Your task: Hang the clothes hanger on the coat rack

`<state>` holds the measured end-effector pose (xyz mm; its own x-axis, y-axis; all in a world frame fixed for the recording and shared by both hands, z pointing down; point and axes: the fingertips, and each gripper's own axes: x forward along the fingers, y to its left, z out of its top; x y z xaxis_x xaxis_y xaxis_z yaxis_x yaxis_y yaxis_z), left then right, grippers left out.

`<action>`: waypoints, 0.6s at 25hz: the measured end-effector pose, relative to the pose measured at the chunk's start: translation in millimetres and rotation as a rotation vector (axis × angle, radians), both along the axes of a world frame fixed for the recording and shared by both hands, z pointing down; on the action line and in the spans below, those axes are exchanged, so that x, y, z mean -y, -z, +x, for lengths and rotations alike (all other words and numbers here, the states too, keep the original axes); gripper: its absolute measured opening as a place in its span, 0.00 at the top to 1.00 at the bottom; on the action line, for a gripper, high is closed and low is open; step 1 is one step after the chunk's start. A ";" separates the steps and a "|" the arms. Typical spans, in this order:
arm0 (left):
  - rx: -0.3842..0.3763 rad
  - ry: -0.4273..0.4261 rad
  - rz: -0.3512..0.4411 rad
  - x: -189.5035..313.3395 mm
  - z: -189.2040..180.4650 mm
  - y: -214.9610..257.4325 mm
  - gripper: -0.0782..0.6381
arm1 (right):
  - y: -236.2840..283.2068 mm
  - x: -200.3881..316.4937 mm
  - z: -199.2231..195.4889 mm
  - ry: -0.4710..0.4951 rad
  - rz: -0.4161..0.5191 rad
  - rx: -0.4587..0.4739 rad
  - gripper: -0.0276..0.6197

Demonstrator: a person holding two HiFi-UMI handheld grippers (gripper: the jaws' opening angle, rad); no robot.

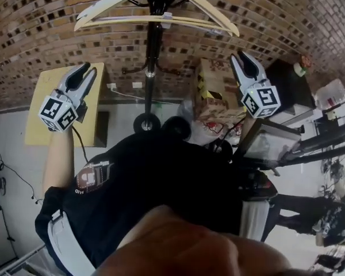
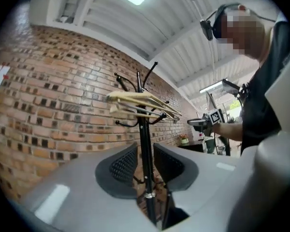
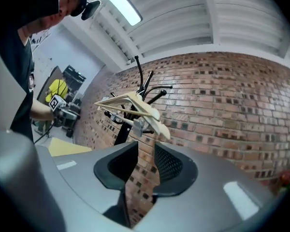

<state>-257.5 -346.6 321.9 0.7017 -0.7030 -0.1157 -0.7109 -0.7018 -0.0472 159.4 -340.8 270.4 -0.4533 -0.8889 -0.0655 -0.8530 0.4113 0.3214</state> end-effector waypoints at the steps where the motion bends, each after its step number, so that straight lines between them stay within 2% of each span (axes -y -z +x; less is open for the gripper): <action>1: -0.040 -0.022 -0.040 -1.2 3.7 -15.6 0.76 | -16.8 -0.8 1.2 0.008 -0.027 0.036 0.78; 3: -0.113 -0.051 -0.108 -2.9 10.1 -47.2 0.81 | -54.3 1.7 -3.6 0.033 -0.084 0.073 0.80; 6: -0.144 -0.053 -0.189 -3.1 20.4 -97.8 0.89 | -115.7 9.6 -21.8 0.079 -0.170 0.084 0.83; 12: -0.175 -0.080 -0.329 -13.3 47.6 -178.4 0.89 | -212.7 8.1 -62.5 0.157 -0.345 0.173 0.94; 15: -0.189 -0.088 -0.395 -21.0 61.0 -207.5 0.89 | -252.3 -2.4 -80.5 0.204 -0.442 0.217 0.94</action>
<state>-196.5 -325.6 529.4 0.7534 -0.6573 0.0176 -0.6176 -0.6982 0.3621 78.9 -338.4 522.7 -0.6374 -0.7484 0.1836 -0.7693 0.6318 -0.0951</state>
